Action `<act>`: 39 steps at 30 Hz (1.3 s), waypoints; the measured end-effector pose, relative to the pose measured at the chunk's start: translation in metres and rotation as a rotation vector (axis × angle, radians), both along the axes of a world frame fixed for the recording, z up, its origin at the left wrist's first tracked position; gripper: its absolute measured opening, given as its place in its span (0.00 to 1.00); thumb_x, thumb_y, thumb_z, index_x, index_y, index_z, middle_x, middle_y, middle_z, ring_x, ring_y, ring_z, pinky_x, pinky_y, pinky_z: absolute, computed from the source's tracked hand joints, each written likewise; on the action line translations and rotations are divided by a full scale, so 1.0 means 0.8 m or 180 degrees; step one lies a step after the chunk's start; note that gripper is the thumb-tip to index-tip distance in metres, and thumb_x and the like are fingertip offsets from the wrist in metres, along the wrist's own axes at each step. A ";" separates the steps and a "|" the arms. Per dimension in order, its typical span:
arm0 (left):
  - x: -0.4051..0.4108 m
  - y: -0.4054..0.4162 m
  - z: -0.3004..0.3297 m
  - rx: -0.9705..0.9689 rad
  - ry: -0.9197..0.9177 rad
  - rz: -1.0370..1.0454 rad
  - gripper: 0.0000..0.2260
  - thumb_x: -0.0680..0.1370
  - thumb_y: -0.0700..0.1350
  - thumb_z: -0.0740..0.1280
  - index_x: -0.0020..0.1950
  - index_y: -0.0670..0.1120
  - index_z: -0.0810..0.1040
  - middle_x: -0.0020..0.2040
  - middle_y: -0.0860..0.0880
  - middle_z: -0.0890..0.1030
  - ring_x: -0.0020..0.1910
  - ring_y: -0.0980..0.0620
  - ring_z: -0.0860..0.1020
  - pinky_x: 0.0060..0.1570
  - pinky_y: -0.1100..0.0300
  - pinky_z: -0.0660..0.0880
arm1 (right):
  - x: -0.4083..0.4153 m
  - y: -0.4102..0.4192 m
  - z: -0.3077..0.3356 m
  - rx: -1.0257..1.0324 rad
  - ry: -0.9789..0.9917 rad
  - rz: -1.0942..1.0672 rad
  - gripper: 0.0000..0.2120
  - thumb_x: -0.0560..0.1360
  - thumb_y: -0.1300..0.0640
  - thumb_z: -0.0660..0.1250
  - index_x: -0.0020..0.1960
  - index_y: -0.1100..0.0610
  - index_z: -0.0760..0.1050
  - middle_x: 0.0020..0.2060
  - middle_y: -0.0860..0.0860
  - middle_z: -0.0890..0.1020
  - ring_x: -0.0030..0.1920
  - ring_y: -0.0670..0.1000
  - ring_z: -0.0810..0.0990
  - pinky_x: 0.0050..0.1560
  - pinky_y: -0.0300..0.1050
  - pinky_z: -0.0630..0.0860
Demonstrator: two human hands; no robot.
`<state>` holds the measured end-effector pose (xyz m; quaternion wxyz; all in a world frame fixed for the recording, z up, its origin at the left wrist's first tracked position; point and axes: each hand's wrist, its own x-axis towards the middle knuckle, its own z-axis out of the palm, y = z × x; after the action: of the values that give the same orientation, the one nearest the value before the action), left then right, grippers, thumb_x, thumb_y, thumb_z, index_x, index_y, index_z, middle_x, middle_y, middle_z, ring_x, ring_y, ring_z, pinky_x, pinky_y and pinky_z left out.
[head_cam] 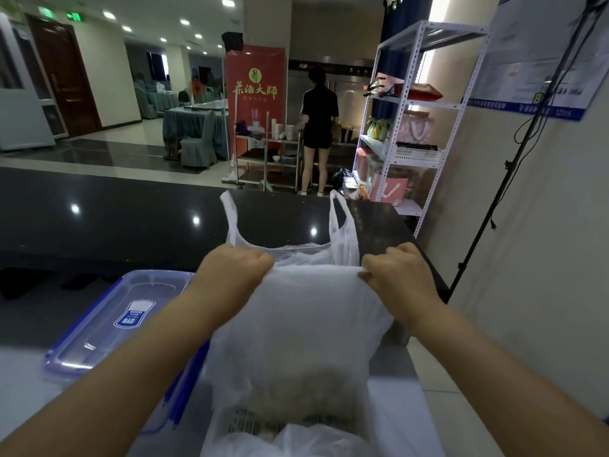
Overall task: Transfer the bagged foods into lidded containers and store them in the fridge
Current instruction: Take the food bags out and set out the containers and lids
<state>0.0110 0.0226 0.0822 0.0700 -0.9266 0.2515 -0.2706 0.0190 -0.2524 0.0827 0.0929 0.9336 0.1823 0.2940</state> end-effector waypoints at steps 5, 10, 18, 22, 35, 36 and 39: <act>0.007 -0.001 -0.028 0.0289 0.0184 0.0455 0.19 0.55 0.39 0.82 0.41 0.46 0.80 0.39 0.47 0.82 0.40 0.47 0.80 0.45 0.53 0.78 | 0.010 0.005 -0.038 0.0078 0.0491 -0.0083 0.07 0.72 0.52 0.71 0.39 0.54 0.77 0.31 0.50 0.81 0.32 0.52 0.76 0.48 0.47 0.72; -0.006 0.004 -0.049 0.0101 -0.0107 0.0629 0.26 0.59 0.39 0.79 0.55 0.44 0.78 0.52 0.44 0.80 0.57 0.43 0.73 0.64 0.46 0.64 | -0.008 0.013 -0.054 0.0392 0.0163 0.0239 0.26 0.66 0.54 0.75 0.61 0.56 0.74 0.51 0.54 0.81 0.53 0.56 0.77 0.61 0.53 0.70; -0.130 -0.008 -0.100 -0.0754 0.0115 0.0249 0.16 0.69 0.52 0.64 0.54 0.48 0.79 0.49 0.49 0.80 0.51 0.49 0.73 0.55 0.54 0.68 | -0.103 0.051 -0.100 0.1139 0.0744 0.1807 0.11 0.70 0.50 0.68 0.51 0.51 0.77 0.44 0.48 0.80 0.43 0.51 0.77 0.42 0.46 0.74; -0.172 -0.010 -0.142 -0.0845 0.1761 0.0446 0.15 0.69 0.63 0.59 0.48 0.58 0.78 0.45 0.61 0.78 0.48 0.61 0.73 0.53 0.62 0.70 | -0.123 0.063 -0.147 0.0784 0.2069 0.1981 0.15 0.68 0.40 0.62 0.52 0.43 0.74 0.44 0.44 0.78 0.46 0.48 0.75 0.44 0.46 0.73; -0.190 0.007 -0.147 -0.1179 0.1495 -0.0011 0.07 0.68 0.51 0.73 0.36 0.55 0.75 0.34 0.59 0.77 0.34 0.59 0.75 0.37 0.64 0.74 | -0.153 0.064 -0.154 0.1119 0.2400 0.1112 0.09 0.73 0.48 0.67 0.44 0.54 0.79 0.40 0.47 0.77 0.46 0.49 0.72 0.43 0.39 0.62; -0.190 0.010 -0.143 -0.1327 0.1490 0.0018 0.05 0.70 0.50 0.71 0.37 0.54 0.76 0.35 0.59 0.77 0.36 0.59 0.75 0.39 0.62 0.75 | -0.154 0.064 -0.146 0.1326 0.2422 0.0991 0.08 0.74 0.49 0.67 0.42 0.53 0.77 0.37 0.43 0.74 0.43 0.46 0.70 0.42 0.36 0.63; -0.191 0.031 -0.134 -0.1752 0.1662 0.0399 0.04 0.76 0.50 0.64 0.43 0.52 0.75 0.40 0.56 0.78 0.39 0.58 0.75 0.42 0.61 0.75 | -0.156 0.057 -0.129 0.2163 0.2470 0.0574 0.14 0.75 0.55 0.67 0.33 0.49 0.68 0.29 0.43 0.69 0.34 0.42 0.67 0.36 0.38 0.63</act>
<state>-0.1418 0.0471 -0.0251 -0.2314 -0.9621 0.1217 -0.0781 -0.1056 -0.2070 -0.0202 -0.3154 0.9320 0.1773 -0.0242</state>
